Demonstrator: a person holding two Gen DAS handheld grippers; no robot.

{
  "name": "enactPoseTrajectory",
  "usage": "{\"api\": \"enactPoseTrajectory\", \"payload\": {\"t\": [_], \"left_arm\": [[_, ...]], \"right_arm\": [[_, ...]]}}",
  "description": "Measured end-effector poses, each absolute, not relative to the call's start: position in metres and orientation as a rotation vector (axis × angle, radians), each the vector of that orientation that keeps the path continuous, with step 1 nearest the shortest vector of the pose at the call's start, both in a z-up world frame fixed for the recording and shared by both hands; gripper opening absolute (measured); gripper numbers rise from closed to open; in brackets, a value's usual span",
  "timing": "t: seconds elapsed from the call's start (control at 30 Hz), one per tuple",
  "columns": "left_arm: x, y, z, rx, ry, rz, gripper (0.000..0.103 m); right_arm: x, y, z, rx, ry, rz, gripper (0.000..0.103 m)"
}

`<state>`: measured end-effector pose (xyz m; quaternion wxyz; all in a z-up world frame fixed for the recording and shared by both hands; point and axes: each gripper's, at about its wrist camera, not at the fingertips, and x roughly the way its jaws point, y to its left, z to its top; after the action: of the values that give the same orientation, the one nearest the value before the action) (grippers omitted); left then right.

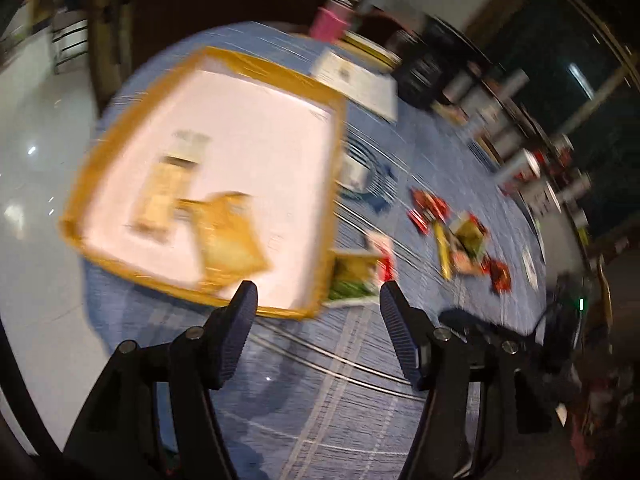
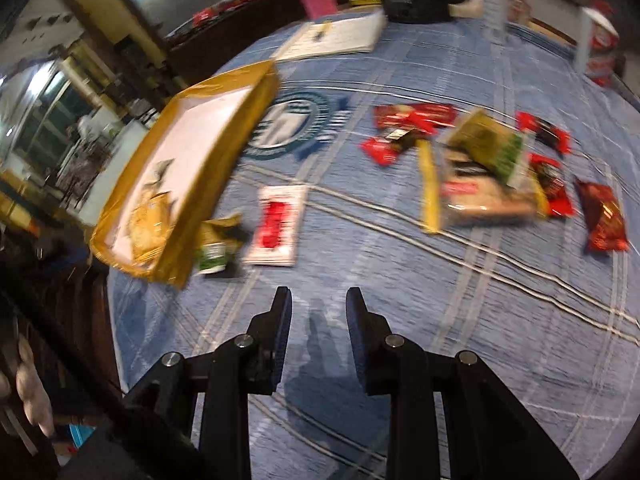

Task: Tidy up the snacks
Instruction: 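Move the right gripper back toward the snack pile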

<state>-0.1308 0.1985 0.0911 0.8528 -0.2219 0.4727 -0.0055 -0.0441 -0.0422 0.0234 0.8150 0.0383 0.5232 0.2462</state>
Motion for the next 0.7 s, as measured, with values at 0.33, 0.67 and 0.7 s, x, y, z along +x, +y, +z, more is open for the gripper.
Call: {"api": "enactPoseTrajectory", "payload": {"t": [0.33, 0.67, 0.7], "left_arm": [[-0.106, 0.135, 0.077, -0.306, 1.059, -0.161, 0.065], [-0.127, 0.077, 0.071, -0.099, 1.066, -0.368, 0.065], [-0.129, 0.076, 0.069, -0.099, 1.071, -0.379, 0.065]], "right_arm": [[-0.047, -0.070, 0.015, 0.096, 1.137, 0.450, 0.029], [-0.033, -0.045, 0.008, 0.057, 1.179, 0.445, 0.029], [-0.032, -0.040, 0.008, 0.046, 1.181, 0.455, 0.029]]}}
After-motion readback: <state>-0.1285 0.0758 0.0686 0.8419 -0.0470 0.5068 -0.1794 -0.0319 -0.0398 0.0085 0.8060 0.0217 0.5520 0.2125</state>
